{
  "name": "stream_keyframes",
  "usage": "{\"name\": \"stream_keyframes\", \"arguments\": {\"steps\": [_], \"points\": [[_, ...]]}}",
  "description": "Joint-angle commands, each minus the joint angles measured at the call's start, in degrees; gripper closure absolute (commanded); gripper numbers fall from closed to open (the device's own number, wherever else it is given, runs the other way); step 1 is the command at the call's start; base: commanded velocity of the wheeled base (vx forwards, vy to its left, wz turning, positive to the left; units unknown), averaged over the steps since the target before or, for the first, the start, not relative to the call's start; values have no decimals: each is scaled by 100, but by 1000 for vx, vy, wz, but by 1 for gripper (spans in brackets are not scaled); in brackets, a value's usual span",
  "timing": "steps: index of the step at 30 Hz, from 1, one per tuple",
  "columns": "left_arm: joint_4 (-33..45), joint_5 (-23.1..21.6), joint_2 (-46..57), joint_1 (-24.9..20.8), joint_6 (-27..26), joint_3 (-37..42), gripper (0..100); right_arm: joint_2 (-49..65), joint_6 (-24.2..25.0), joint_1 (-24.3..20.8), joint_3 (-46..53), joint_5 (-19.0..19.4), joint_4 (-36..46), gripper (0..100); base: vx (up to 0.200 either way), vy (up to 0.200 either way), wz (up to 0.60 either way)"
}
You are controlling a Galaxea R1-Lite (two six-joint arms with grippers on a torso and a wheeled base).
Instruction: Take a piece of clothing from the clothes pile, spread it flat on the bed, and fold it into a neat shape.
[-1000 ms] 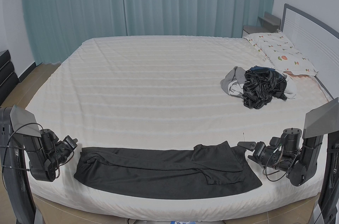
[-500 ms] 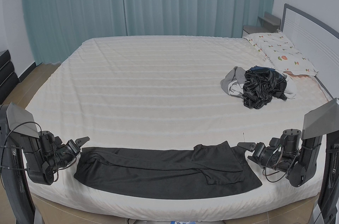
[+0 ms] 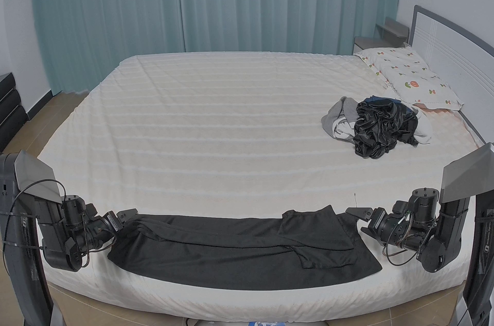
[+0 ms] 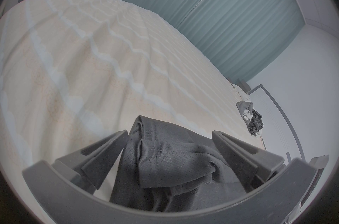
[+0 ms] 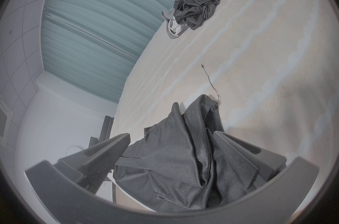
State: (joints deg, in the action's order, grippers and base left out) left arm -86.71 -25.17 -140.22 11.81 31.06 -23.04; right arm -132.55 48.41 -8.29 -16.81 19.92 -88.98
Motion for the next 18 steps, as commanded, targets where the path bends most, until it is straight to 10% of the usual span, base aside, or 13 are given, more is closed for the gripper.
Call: {"name": "stream_keyframes", "arguments": {"steps": [1,3,4,18], "points": [[-12,4,-76,14,5,10,0,10,2,-6,2,3,-49,0,0,0,0],[-12,4,-76,40,5,10,0,19,2,-6,2,3,-49,0,0,0,0],[-12,4,-67,49,5,1,100,10,2,-6,2,3,-49,0,0,0,0],[-30,39,29,392,366,-87,100,19,2,3,2,3,-49,0,0,0,0]]}}
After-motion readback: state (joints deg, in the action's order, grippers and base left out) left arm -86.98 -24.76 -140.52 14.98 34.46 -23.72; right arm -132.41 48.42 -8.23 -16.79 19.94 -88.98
